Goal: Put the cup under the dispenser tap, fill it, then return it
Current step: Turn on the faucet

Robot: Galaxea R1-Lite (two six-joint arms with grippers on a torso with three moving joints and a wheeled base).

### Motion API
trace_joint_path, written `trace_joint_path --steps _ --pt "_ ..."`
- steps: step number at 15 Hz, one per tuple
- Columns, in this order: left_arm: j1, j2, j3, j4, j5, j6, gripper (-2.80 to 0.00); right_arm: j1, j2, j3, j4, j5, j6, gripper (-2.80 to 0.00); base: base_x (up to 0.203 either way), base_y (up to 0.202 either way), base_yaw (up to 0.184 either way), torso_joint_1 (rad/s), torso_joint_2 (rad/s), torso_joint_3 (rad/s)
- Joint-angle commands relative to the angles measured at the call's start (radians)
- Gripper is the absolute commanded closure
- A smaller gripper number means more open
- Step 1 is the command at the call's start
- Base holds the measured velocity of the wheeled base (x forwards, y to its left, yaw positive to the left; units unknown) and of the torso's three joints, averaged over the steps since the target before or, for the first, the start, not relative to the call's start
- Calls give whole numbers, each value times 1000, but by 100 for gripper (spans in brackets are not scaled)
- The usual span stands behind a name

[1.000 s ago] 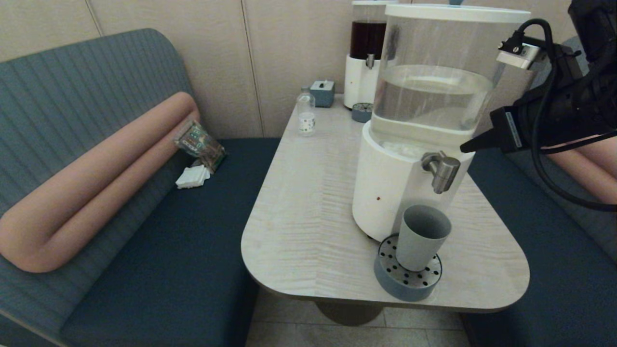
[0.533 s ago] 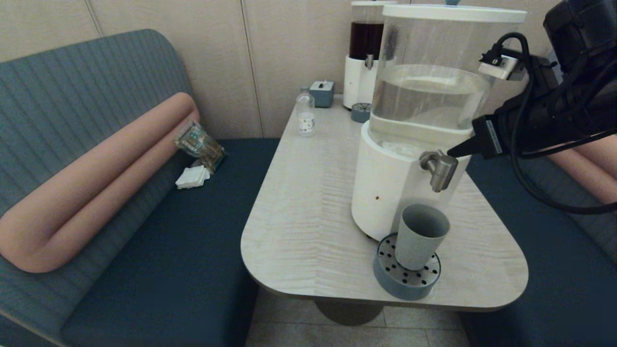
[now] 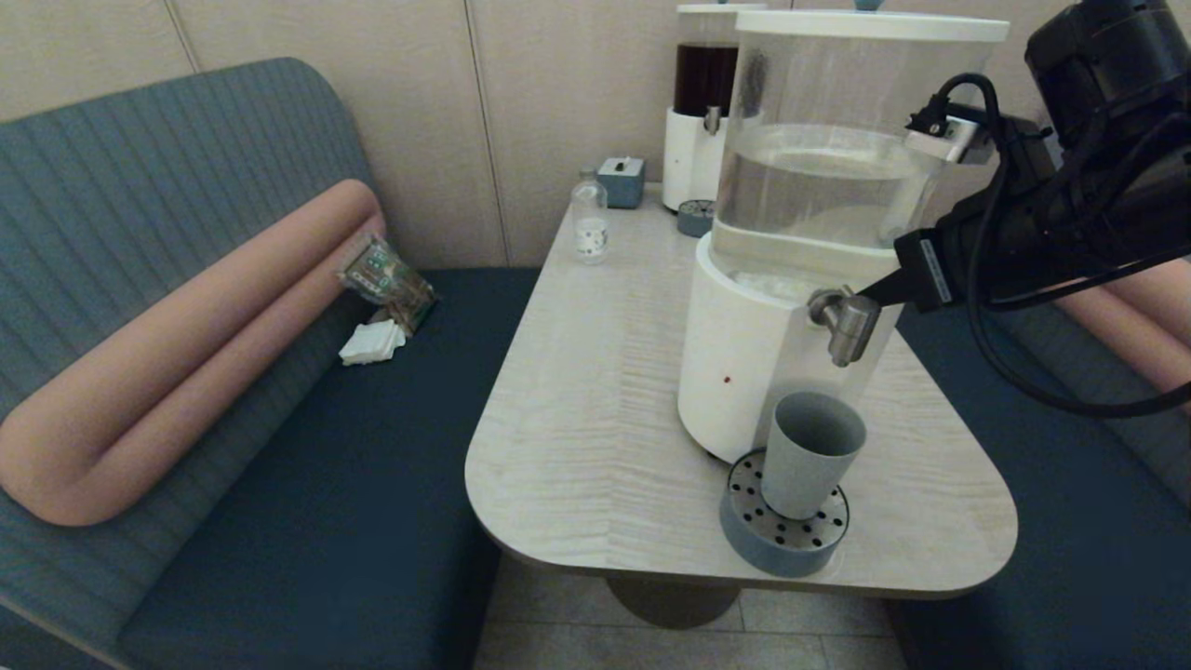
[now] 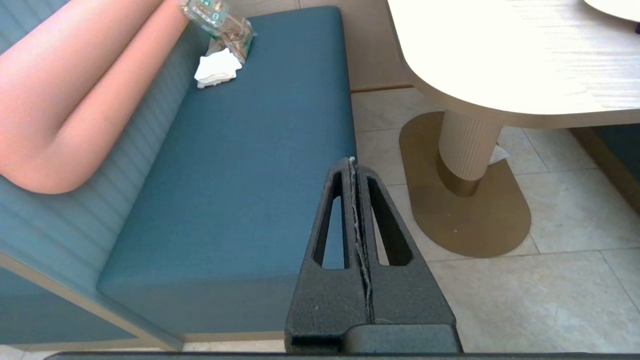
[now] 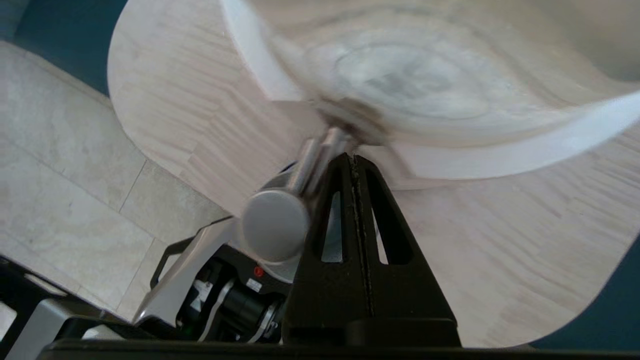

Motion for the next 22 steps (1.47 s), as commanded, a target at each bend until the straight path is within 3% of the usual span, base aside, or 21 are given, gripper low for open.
trace_joint_path --steps 1,6,11,17,22 --pt "0 -1 0 1 0 1 0 7 -13 9 4 0 1 0 0 0 0 0 0 0" --pt "0 -1 0 1 0 1 0 15 -37 13 2 -9 -3 0 0 0 0 0 0 0" --pt "0 -1 0 0 0 1 0 35 -41 27 2 -57 -95 0 0 0 0 0 0 0" --pt "0 -1 0 1 0 1 0 41 -36 59 -98 -53 -129 0 0 0 0 0 0 0" --pt "0 -1 0 -1 0 1 0 71 -35 84 -102 -48 -146 0 0 0 0 0 0 0"
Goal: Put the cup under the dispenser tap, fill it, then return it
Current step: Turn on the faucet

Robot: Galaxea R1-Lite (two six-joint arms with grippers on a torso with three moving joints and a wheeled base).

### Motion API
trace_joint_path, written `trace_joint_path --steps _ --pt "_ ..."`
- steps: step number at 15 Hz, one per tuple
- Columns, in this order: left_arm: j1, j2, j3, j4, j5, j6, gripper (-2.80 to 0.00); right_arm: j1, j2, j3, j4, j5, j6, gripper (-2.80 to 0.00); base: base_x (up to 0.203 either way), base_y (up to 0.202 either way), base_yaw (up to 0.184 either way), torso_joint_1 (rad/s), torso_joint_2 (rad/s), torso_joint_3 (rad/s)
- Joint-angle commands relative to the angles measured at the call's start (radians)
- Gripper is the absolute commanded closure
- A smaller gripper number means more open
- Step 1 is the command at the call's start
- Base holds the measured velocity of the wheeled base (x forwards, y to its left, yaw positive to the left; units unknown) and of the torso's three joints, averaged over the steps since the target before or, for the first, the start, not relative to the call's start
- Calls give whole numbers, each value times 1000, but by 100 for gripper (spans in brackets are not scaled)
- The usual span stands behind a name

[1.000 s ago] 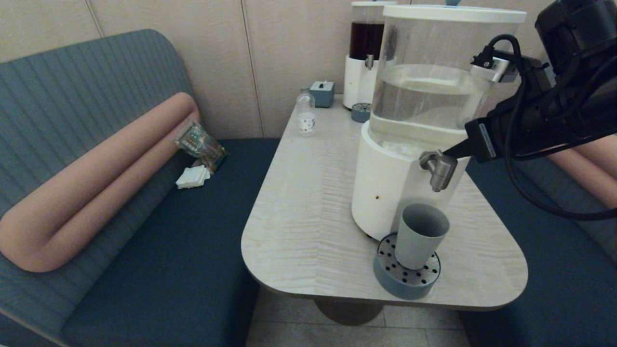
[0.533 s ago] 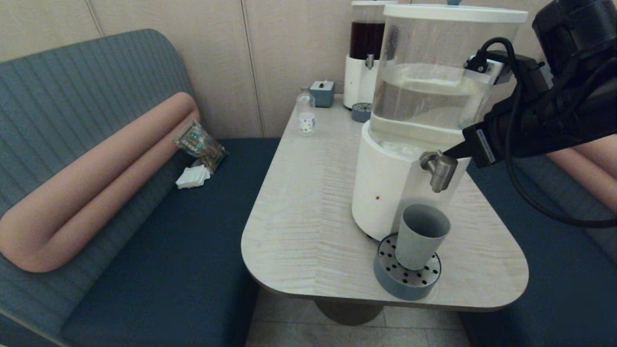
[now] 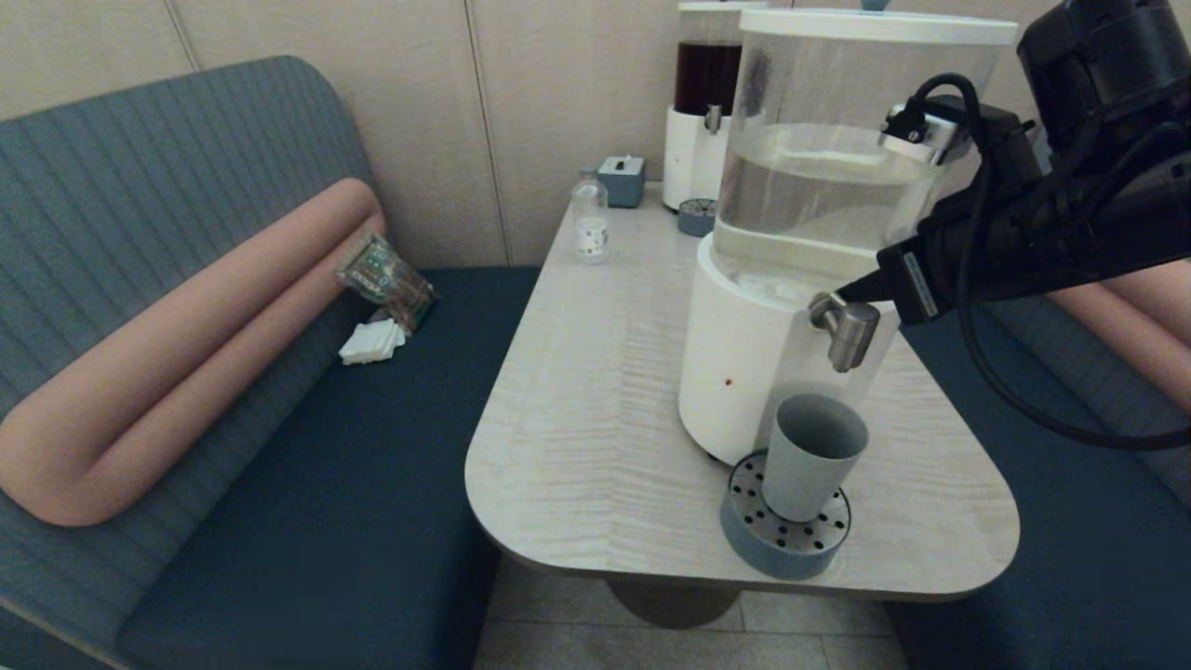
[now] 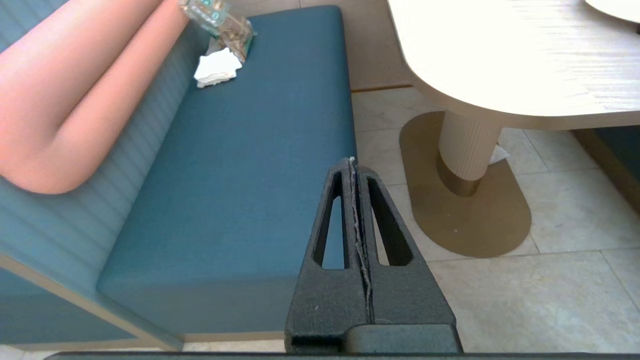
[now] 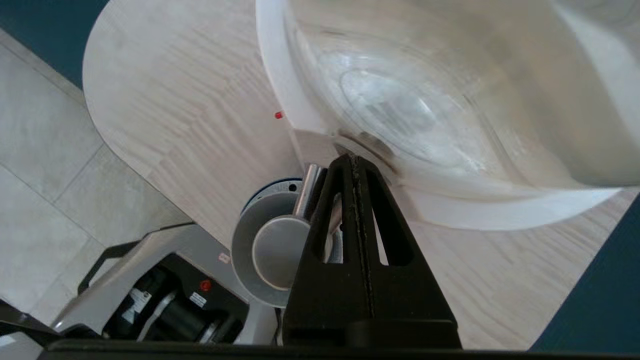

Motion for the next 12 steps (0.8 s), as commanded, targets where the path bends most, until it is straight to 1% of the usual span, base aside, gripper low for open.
trace_joint_path --steps 1,5,12 --pt "0 -2 0 -1 -1 1 0 13 -2 2 7 3 -3 0 0 0 0 0 0 0" --pt "0 -2 0 0 -1 1 0 25 -6 2 6 5 -3 0 0 0 0 0 0 0" --pt "0 -2 0 0 -1 1 0 23 1 2 -23 8 -3 0 0 0 0 0 0 0"
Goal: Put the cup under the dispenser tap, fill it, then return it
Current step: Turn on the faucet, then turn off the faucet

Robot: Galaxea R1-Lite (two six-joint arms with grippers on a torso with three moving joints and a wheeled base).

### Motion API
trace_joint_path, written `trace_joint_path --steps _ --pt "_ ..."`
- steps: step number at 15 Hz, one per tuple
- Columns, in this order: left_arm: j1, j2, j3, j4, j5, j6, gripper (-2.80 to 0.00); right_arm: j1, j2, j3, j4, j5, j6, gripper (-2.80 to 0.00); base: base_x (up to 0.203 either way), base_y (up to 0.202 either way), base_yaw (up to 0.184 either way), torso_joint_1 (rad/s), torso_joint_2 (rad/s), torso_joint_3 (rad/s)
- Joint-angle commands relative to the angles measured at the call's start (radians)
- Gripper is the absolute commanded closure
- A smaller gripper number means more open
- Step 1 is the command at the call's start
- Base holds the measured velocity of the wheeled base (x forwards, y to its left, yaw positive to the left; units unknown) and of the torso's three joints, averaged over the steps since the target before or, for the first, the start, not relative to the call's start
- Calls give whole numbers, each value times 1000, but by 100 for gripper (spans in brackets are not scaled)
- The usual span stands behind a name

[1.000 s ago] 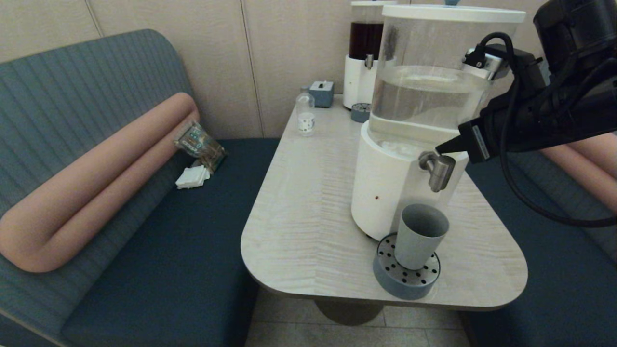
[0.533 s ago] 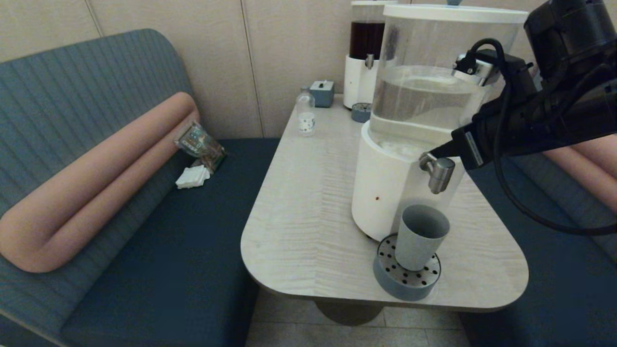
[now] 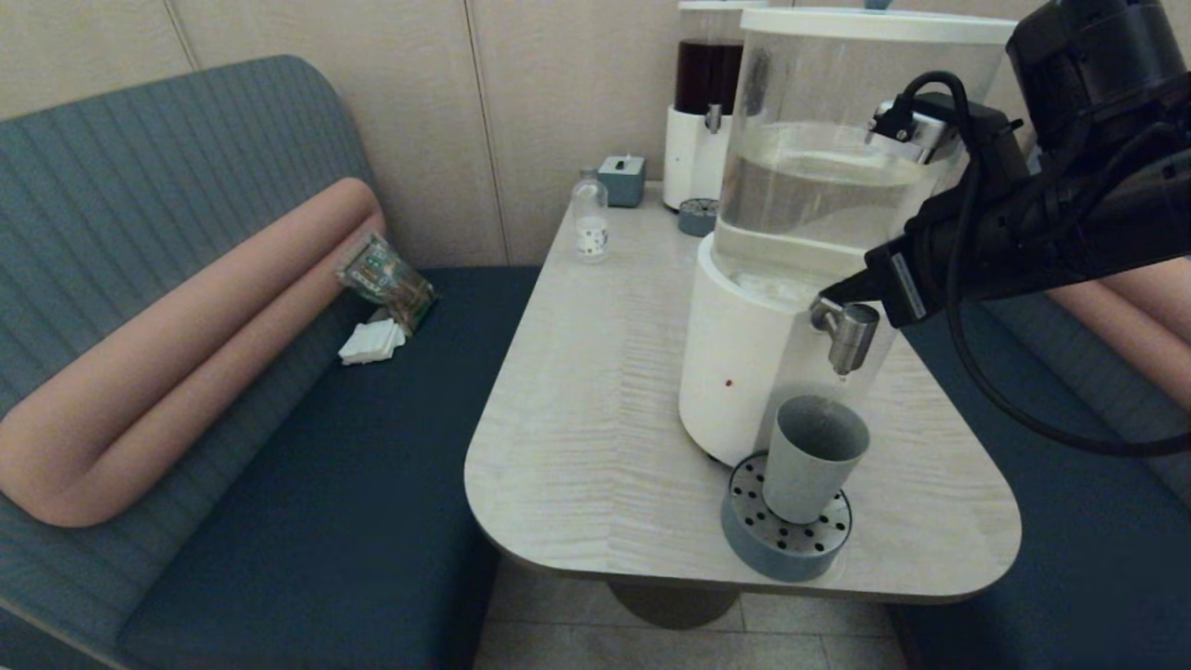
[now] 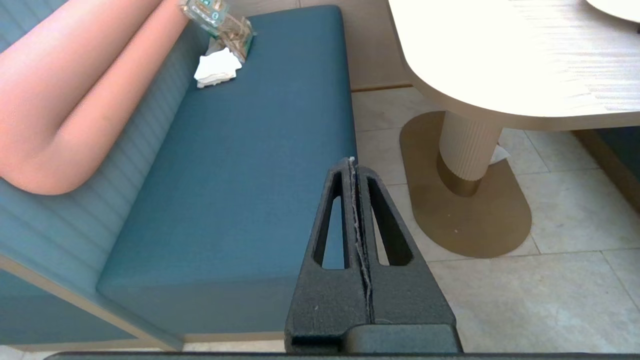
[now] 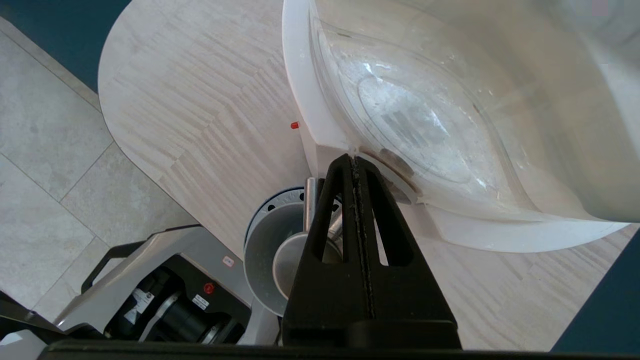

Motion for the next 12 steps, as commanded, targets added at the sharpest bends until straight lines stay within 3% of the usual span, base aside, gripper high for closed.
trace_joint_path --steps 1,4,12 --pt "0 -2 0 0 -1 0 0 -17 2 -2 -22 -1 1 0 0 0 0 0 0 0" --pt "0 -2 0 -1 -1 0 0 -74 -22 33 -124 0 8 0 0 0 0 0 0 0" --pt "0 -2 0 0 -1 0 0 -145 -95 111 -132 11 9 0 0 0 0 0 0 0"
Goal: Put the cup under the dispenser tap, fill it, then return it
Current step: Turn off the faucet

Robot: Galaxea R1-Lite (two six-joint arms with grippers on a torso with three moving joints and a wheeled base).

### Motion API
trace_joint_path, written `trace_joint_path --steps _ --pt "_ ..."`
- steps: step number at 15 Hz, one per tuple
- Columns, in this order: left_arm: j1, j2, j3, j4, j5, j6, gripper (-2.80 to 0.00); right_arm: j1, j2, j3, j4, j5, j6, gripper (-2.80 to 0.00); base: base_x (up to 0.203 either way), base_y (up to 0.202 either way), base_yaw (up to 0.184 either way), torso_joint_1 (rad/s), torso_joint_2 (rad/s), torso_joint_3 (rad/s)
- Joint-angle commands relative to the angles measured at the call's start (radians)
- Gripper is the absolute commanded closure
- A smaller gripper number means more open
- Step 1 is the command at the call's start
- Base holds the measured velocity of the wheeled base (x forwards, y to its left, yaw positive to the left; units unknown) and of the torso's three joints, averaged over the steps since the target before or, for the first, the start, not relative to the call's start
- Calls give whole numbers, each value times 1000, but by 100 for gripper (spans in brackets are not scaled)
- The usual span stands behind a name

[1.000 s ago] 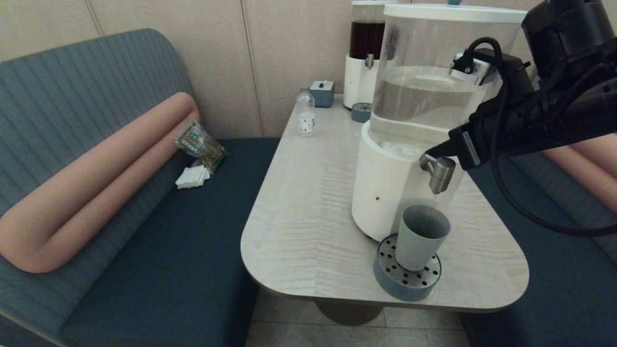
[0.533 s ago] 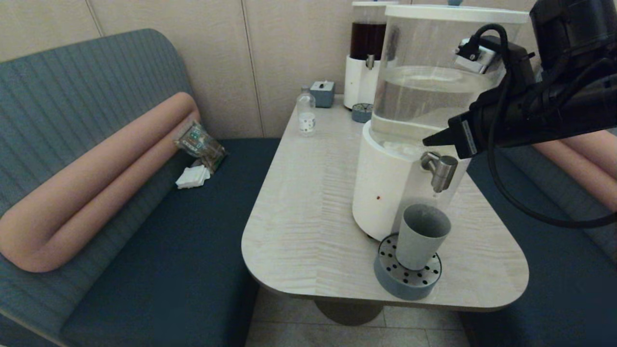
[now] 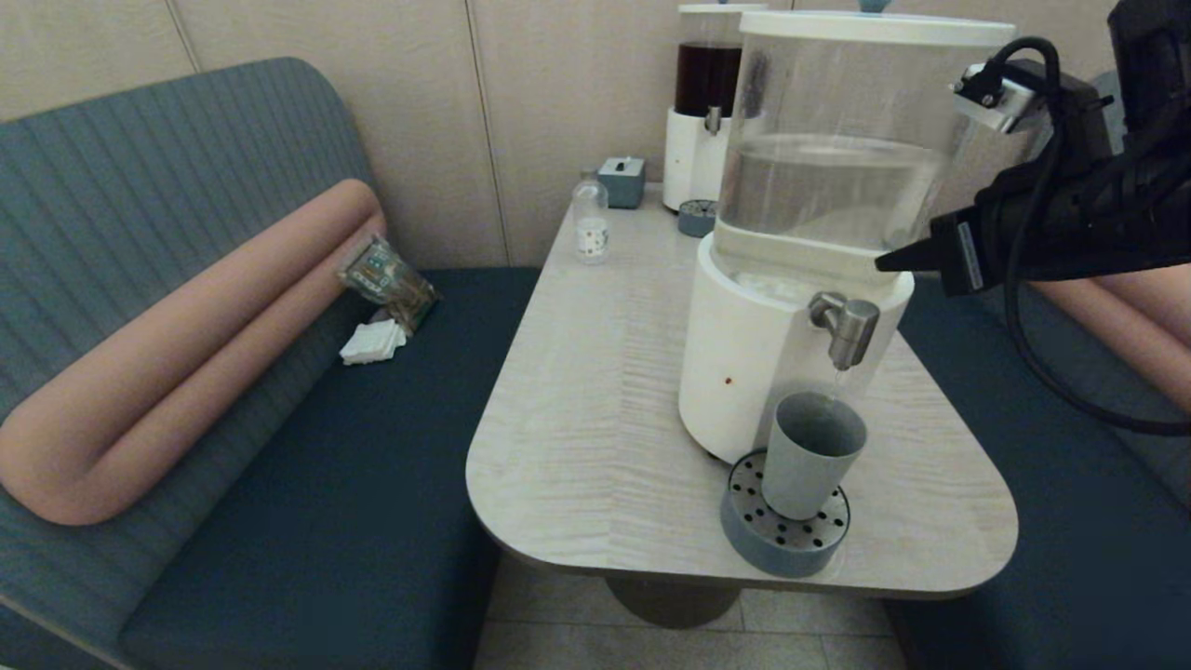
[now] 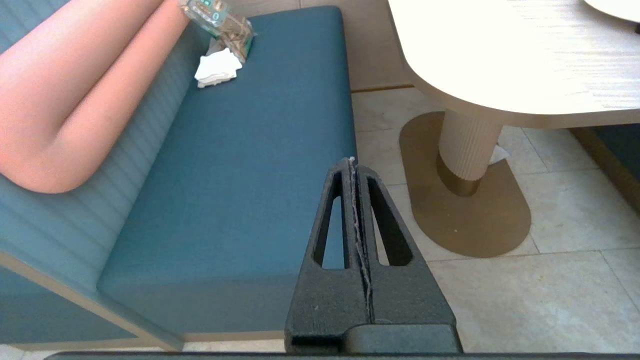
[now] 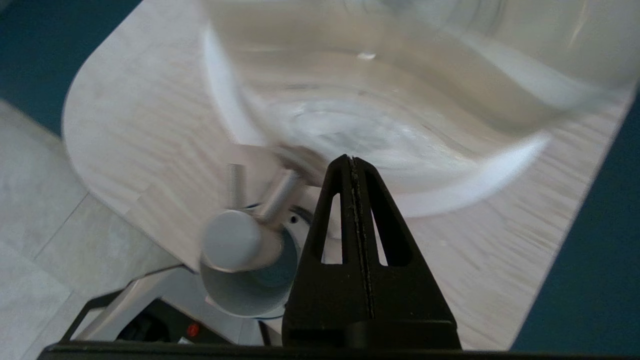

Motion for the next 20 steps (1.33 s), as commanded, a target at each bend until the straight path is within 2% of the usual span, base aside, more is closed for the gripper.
trace_joint_path --steps 1,11,20 --pt "0 -2 0 -1 0 1 0 -5 -19 13 6 6 -2 0 0 0 0 0 0 0" --pt "0 -2 0 1 0 1 0 -6 -49 38 6 7 -4 0 0 0 0 0 0 0" --pt "0 -2 0 1 0 1 0 -37 -348 273 12 17 -8 0 0 0 0 0 0 0"
